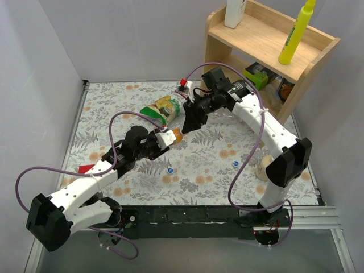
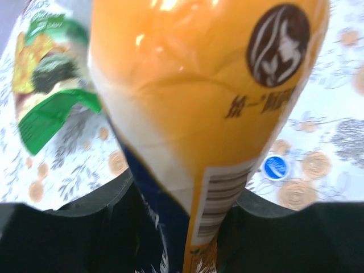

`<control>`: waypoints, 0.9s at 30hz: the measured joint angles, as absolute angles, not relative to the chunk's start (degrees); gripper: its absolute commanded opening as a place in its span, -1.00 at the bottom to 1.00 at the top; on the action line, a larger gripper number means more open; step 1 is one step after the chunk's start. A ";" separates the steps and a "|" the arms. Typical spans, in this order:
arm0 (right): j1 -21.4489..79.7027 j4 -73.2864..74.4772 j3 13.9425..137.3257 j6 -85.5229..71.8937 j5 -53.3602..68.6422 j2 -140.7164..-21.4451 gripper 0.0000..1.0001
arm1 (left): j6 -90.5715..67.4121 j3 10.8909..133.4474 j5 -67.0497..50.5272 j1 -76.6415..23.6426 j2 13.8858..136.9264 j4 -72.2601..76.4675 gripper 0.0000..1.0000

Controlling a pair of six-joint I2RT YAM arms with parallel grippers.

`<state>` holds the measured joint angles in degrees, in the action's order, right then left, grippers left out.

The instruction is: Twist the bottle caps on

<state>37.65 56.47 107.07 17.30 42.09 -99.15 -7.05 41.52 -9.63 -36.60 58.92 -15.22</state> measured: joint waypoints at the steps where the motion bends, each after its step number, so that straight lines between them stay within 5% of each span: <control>1: 36.99 56.47 107.04 15.20 42.68 -100.07 -0.97 | -6.90 41.21 -7.70 -36.91 59.13 -14.68 -1.00; 5: 36.27 55.68 107.04 8.34 42.83 -102.67 -0.97 | -6.63 40.73 -2.92 -37.52 60.18 -14.33 -1.00; 10: 35.90 55.48 108.73 6.07 42.48 -102.76 0.13 | -6.44 40.58 -1.50 -37.89 60.10 -12.93 -1.00; 15: 32.64 56.66 113.56 10.13 48.01 -102.67 0.71 | -6.85 41.01 -4.43 -38.11 59.40 -12.53 -1.00; 21: 26.94 58.89 108.73 26.35 55.05 -95.22 0.76 | -6.37 44.25 -15.18 -38.09 60.03 -20.75 -1.00; 27: 34.30 64.75 98.32 50.06 51.90 -83.74 0.68 | -4.21 48.03 -25.65 -38.09 61.23 -27.09 -1.00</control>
<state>34.30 64.75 98.32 50.06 51.90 -83.74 -4.21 48.03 -25.65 -38.09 61.23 -27.09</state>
